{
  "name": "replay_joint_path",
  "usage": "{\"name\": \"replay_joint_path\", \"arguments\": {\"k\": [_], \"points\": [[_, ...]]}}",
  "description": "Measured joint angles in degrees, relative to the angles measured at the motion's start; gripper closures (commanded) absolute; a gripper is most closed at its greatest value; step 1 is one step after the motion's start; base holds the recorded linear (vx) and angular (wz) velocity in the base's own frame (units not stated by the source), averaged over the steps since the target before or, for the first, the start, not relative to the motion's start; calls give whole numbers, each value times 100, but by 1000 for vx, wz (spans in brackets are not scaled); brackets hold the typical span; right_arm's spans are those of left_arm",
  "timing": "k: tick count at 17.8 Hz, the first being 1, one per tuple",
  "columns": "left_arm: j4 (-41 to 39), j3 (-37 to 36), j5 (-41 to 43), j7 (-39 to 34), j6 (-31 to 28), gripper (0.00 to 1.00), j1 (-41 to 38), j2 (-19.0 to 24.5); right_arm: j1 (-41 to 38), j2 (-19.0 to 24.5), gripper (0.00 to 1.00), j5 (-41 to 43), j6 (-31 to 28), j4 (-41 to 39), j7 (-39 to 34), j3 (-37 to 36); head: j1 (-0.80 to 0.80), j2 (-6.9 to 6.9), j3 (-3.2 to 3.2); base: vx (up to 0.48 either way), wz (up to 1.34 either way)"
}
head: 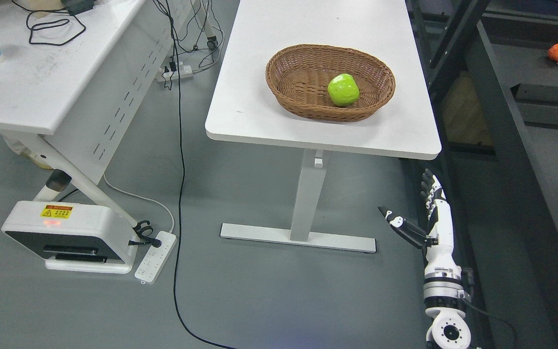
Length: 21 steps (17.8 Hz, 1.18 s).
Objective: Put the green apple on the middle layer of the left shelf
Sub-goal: 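Raise the right hand toward the wicker basket on the table, then reach the right hand into the basket beside the green apple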
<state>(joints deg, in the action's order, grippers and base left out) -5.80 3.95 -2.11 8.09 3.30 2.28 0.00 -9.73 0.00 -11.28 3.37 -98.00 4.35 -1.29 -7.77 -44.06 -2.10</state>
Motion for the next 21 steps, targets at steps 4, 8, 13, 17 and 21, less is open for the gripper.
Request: {"name": "replay_joint_path", "arguments": {"k": [4, 8, 13, 17, 21], "points": [[0, -1, 0, 0, 0, 0, 0, 0, -11, 0, 0, 9, -5, -13, -132, 43, 0, 0, 0, 0, 0], [0, -3, 0, 0, 2, 0, 0, 0, 25, -2, 0, -51, -247, -12, -290, 72, 0, 0, 0, 0, 0], [0, -5, 0, 0, 10, 0, 0, 0, 168, -322, 0, -1654, 361, -3, -303, 69, 0, 0, 0, 0, 0], [0, -4, 0, 0, 34, 0, 0, 0, 225, -512, 0, -2730, 819, -10, -240, 90, 0, 0, 0, 22, 1], [0, -2, 0, 0, 18, 0, 0, 0, 311, -507, 0, -3180, 1266, -21, -270, 104, 0, 0, 0, 78, 21]]}}
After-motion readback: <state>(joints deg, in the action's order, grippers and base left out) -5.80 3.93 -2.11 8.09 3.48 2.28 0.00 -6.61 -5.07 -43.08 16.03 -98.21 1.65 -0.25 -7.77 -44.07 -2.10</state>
